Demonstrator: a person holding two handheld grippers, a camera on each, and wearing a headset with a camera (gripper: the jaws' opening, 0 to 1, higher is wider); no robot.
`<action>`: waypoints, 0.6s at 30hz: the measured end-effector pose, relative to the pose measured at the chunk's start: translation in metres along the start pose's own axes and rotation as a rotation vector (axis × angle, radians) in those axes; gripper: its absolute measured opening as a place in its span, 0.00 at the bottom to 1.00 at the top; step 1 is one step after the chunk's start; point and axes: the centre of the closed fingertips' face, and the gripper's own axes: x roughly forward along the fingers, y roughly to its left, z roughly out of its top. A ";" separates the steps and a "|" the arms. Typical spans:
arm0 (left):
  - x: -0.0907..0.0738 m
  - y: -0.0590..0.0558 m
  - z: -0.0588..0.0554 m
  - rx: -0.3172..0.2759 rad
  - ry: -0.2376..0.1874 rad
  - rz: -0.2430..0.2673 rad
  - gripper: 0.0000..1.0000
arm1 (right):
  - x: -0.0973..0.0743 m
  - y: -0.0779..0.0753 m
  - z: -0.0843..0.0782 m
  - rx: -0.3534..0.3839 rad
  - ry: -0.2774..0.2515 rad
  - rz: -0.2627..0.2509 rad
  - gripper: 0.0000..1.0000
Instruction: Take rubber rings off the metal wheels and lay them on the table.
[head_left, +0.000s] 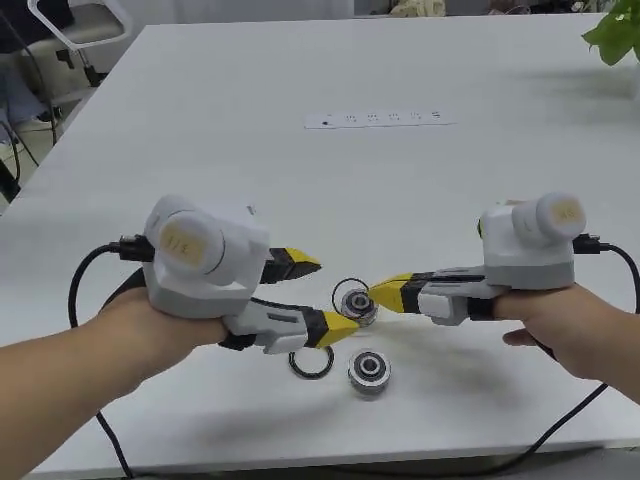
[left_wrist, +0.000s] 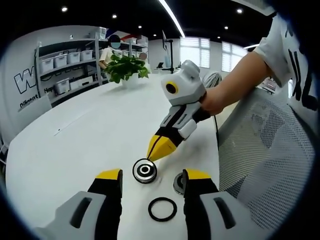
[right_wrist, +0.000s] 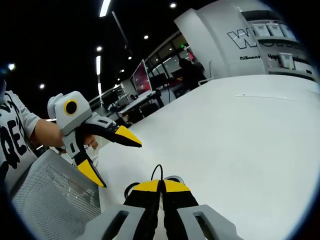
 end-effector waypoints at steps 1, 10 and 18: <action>-0.002 0.000 0.000 -0.001 -0.002 0.001 0.47 | 0.000 0.001 0.001 0.000 -0.001 0.003 0.00; -0.021 -0.005 0.000 -0.024 -0.026 0.020 0.51 | 0.002 0.011 0.005 -0.007 -0.006 0.028 0.00; -0.036 -0.007 -0.002 -0.023 -0.032 0.041 0.58 | 0.002 0.018 0.009 -0.015 -0.009 0.044 0.00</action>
